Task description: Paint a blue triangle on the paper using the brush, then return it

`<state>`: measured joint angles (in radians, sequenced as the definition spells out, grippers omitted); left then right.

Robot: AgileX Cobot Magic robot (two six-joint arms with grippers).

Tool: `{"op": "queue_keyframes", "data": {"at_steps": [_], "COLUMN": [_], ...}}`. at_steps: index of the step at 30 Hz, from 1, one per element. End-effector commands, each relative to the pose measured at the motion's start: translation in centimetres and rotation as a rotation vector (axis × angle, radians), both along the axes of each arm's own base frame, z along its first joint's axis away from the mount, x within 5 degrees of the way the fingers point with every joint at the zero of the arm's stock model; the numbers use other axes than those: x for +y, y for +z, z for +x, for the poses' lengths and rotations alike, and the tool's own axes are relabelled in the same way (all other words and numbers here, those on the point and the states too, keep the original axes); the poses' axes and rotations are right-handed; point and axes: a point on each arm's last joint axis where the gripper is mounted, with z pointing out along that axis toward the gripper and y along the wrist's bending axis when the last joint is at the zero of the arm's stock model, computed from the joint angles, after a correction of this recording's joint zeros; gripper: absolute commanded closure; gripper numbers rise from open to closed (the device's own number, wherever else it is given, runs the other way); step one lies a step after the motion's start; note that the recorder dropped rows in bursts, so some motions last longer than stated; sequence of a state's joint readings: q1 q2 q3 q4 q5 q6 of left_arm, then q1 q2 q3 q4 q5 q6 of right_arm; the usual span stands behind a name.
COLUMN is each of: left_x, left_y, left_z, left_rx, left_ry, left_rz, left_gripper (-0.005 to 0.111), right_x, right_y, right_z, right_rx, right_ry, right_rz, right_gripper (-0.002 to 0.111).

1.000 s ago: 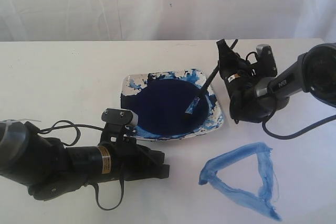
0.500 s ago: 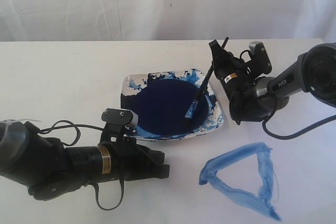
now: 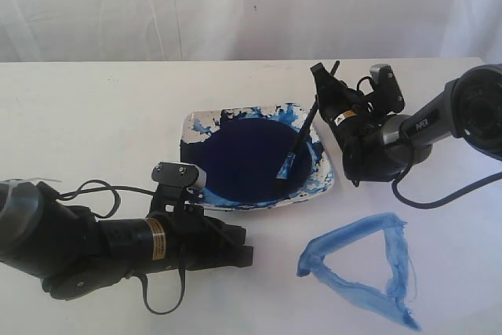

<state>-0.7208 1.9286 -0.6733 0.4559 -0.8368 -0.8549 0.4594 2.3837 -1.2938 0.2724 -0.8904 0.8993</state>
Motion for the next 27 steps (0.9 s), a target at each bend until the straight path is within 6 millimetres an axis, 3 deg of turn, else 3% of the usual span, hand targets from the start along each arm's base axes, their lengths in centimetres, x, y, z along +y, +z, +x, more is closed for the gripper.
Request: {"op": "queue_keyframes", "data": {"at_steps": [1,24,27], "left_x": [0.09,0.09,0.09], "left_y": [0.02,0.02,0.02], "left_z": [-0.16,-0.16,-0.16], "left_rx": [0.006,0.006,0.006], "left_ry": [-0.002,-0.002,-0.002], "left_rz": [0.015,0.015,0.015], "left_gripper": [0.107,0.107,0.107], "right_x": [-0.43,-0.43,-0.44], "right_y": [-0.82,-0.54,-0.53], "right_z": [0.13,0.17,0.17], "right_rx": [0.019,-0.011,-0.022], "right_ry": [-0.008,-0.009,-0.004], "right_rz": [-0.013,-0.009,-0.048], "right_gripper": [0.108,0.108,0.103]}}
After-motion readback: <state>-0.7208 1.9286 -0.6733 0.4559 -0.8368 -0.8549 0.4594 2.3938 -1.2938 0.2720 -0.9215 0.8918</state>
